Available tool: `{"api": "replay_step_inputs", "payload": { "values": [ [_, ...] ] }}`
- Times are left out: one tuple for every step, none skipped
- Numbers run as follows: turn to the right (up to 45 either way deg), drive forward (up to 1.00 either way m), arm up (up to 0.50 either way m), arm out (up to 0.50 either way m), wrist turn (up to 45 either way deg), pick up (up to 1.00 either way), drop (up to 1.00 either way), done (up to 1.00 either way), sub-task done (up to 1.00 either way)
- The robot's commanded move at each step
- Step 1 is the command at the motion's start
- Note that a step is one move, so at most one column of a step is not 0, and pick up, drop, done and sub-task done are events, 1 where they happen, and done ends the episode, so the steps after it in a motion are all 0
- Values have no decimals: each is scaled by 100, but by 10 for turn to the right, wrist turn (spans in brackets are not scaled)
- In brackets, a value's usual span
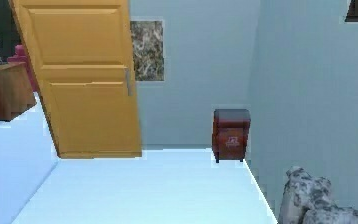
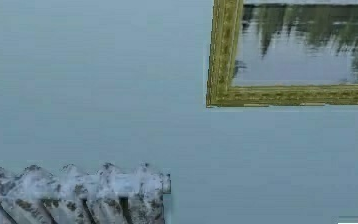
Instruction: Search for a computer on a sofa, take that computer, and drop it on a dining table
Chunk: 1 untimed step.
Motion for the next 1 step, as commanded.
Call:
{"api": "replay_step_inputs", "payload": {
  "values": [
    [0,45,0,0,0,0,0,0,0]
  ]
}}
